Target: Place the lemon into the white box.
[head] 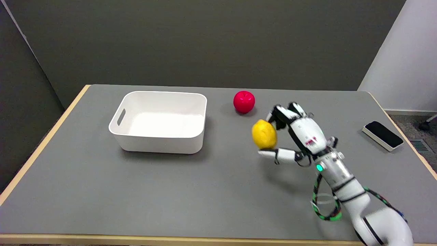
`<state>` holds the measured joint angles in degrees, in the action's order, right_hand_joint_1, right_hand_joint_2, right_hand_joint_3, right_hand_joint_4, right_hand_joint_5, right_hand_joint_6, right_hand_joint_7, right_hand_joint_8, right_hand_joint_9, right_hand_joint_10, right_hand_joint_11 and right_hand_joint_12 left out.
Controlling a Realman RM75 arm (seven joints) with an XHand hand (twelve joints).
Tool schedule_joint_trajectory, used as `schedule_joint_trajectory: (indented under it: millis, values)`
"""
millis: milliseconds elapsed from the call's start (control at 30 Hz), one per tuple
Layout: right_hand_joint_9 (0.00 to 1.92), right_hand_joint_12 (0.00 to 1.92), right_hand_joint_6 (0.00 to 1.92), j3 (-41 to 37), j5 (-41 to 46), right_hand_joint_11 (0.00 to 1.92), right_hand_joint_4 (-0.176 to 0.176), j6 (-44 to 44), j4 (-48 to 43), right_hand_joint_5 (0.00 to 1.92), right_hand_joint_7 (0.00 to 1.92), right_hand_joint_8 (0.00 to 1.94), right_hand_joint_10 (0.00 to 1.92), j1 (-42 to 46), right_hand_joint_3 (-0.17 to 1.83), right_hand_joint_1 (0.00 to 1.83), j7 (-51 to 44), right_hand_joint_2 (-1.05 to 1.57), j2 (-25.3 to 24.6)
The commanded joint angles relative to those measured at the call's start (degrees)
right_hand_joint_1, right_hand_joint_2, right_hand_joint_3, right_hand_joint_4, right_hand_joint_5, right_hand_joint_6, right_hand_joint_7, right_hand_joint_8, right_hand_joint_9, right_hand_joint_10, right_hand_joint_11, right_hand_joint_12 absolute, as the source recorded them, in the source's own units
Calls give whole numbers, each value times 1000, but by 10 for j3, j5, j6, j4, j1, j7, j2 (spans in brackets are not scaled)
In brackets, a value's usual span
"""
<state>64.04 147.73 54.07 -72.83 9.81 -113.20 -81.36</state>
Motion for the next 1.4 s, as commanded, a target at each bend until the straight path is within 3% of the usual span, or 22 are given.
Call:
schedule_joint_trajectory:
  millis: [33,300,500,733,933,1000,1067,1133,1167,1200,1300,1400]
  values:
    - [502,1921,1659,262,-1,-1,-176,-232,-67,373,641,1866,1917,-227,159,1102,-34,1337,58]
    - [501,1921,1653,383,-1,-1,-176,-349,61,381,651,1849,1919,-382,171,1108,-48,1324,-5]
    - [504,1921,1651,401,-1,-1,-176,-361,186,383,656,1841,1918,-441,175,1110,-67,1320,-74]
    - [504,1921,1647,409,-1,-1,-176,-361,312,386,659,1835,1918,-489,173,1113,-65,1318,-119]
    - [489,1921,1647,406,-1,-1,-176,-367,310,383,659,1830,1918,-484,162,1113,-56,1323,-125]
    - [411,1921,1578,406,-1,-1,-173,-404,278,357,654,1724,1875,-472,142,1103,-43,1311,-121]
    - [363,1921,558,409,-1,-1,-139,-476,223,257,458,883,1514,-457,868,938,-41,714,-113]
    - [34,1180,208,409,-1,0,-80,-519,182,38,55,264,648,-441,894,605,-41,563,-106]
    - [-1,1000,88,408,-1,-1,-72,-528,166,7,6,102,325,-433,878,577,-41,539,-103]
    - [-1,895,0,404,-1,-1,-70,-533,145,-1,-1,0,85,-420,862,582,-38,528,-98]
    - [-1,611,-1,386,-1,-1,-50,-519,107,-1,-1,-1,-1,-382,646,618,1,561,-81]
    - [-1,431,-1,352,-1,-1,-49,-467,62,-1,-1,-1,-1,-334,640,610,57,557,-57]
